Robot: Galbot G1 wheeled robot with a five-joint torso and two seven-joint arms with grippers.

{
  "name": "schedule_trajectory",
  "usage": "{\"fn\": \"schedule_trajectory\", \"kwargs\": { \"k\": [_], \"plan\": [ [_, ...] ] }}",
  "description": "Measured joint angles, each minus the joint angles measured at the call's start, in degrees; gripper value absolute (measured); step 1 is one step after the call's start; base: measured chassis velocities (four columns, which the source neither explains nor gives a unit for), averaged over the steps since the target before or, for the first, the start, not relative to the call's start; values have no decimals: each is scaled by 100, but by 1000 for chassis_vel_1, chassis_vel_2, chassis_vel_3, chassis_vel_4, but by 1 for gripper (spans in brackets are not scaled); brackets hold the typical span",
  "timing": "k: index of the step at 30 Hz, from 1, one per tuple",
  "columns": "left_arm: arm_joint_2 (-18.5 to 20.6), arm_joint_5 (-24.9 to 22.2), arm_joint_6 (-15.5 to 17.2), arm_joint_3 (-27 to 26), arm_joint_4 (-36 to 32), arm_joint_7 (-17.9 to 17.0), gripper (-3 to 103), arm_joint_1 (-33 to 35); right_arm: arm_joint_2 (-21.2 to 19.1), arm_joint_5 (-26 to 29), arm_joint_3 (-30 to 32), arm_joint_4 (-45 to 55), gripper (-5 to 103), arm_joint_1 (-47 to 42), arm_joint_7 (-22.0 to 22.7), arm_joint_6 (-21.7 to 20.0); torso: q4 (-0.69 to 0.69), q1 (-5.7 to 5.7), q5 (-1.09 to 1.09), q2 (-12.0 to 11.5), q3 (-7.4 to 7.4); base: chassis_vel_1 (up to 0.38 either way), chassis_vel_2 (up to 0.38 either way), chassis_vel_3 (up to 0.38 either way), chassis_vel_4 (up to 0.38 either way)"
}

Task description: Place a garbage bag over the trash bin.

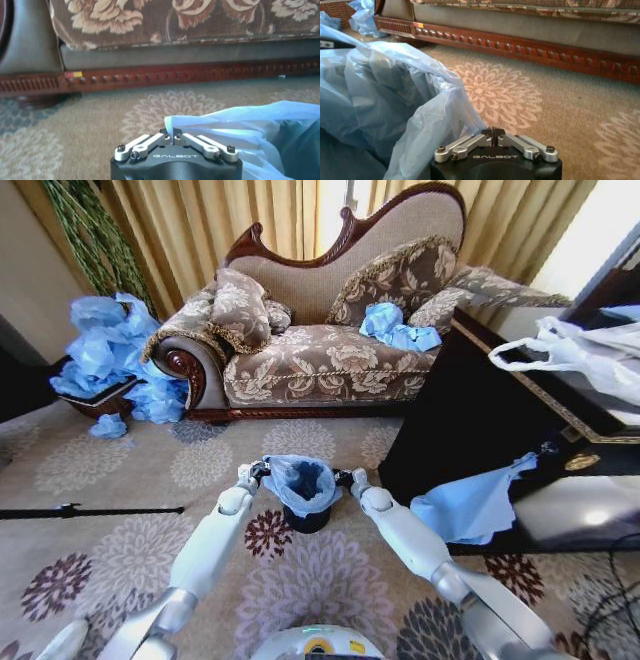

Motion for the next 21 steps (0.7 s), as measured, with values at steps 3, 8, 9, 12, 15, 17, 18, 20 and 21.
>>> {"fn": "schedule_trajectory", "kwargs": {
  "k": [3,8,9,12,15,17,18,20,21],
  "plan": [
    [-28,-81,49,-12,36,-7,0,35,48,-9,4,-79,0,10,-2,-15,-1,0,-2,0,0,0,0,0,0],
    [-69,-176,107,-16,98,-9,0,72,104,-42,10,-152,0,-2,-10,-16,-1,0,-1,0,0,0,0,0,0],
    [-85,-204,120,-17,121,-9,0,84,124,-66,16,-184,0,-11,-16,-16,-1,0,-1,0,0,0,0,0,0],
    [-109,-257,138,-27,164,-5,0,133,157,-100,40,-242,0,-31,-30,-10,-1,0,0,0,0,0,0,0,0],
    [-118,-294,143,-45,180,0,0,165,178,-101,71,-282,0,-34,-29,14,-1,0,0,0,0,0,0,0,0],
    [-114,-304,169,-53,166,10,0,168,180,-98,75,-289,0,-24,-25,9,0,0,0,0,0,0,0,0,0],
    [-103,-334,212,-53,154,17,0,163,179,-97,75,-310,0,-9,-28,7,0,0,0,0,0,0,0,0,0],
    [-92,-344,258,-53,159,35,0,151,178,-109,70,-335,0,-1,-48,6,0,0,0,0,0,0,0,0,0],
    [-90,-347,284,-52,173,43,0,145,178,-116,64,-344,0,-2,-61,6,0,0,0,0,0,0,0,0,0]
  ]
}}
